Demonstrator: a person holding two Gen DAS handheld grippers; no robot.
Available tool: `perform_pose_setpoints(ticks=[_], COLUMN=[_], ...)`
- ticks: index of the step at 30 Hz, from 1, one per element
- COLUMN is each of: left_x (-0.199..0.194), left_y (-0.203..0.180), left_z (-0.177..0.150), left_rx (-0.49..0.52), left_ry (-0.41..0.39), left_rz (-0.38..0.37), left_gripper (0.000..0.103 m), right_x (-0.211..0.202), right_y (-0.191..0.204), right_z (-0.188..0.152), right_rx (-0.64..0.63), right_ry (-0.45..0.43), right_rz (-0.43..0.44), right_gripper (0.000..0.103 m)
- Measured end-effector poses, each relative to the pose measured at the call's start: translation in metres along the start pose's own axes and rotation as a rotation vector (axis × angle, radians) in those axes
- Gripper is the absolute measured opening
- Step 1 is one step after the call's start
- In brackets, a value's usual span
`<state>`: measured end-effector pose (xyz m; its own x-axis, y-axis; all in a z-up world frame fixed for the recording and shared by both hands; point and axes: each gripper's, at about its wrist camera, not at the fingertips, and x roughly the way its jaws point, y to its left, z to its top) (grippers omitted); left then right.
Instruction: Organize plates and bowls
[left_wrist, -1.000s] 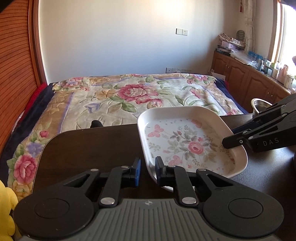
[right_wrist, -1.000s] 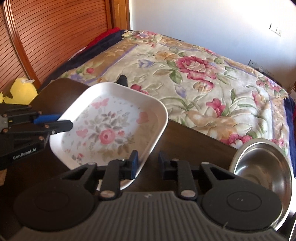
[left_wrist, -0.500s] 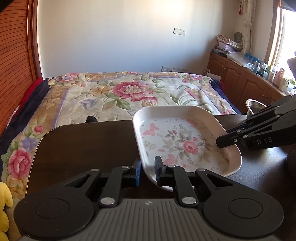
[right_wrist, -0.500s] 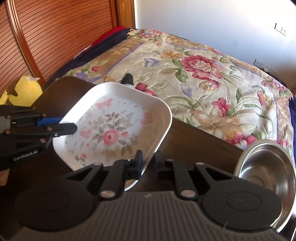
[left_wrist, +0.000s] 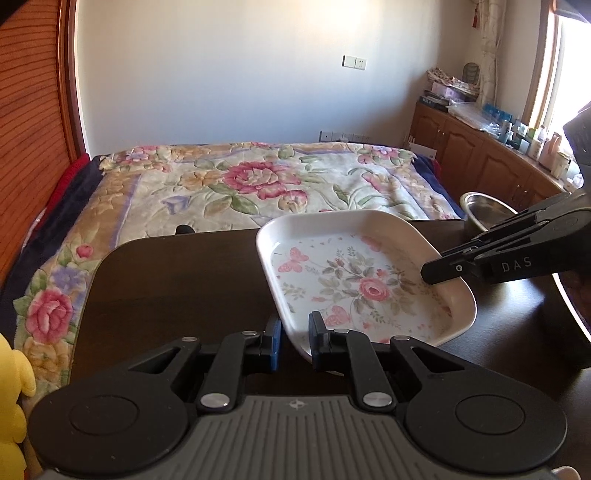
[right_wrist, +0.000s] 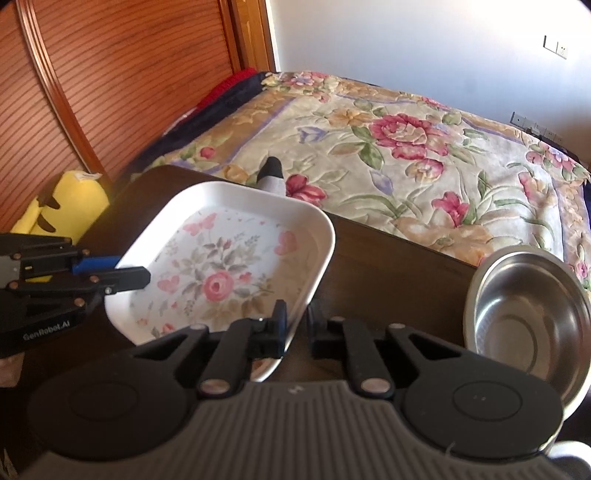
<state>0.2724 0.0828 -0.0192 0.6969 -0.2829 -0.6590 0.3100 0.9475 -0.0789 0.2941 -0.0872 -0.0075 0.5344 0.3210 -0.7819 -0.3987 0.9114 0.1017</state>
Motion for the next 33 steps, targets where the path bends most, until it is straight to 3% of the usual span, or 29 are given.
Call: perform_pose_setpoints(ticks=[20, 33], left_x=[-0.082, -0.125], left_y=[-0.05, -0.077], left_z=[-0.021, -0.053], left_rx=[0.044, 0.062], left_ry=[-0.064, -0.09], left_rz=[0.006, -0.002], left_gripper=[0.017, 0.017], right_x=[-0.08, -0.113], right_y=[0.011, 0.022], right_z=[-0.045, -0.087], right_rx=[-0.009, -0.001], right_ry=[-0.102, -0.13], right_rz=[0.014, 0.021], right_gripper=[0.013, 0.013])
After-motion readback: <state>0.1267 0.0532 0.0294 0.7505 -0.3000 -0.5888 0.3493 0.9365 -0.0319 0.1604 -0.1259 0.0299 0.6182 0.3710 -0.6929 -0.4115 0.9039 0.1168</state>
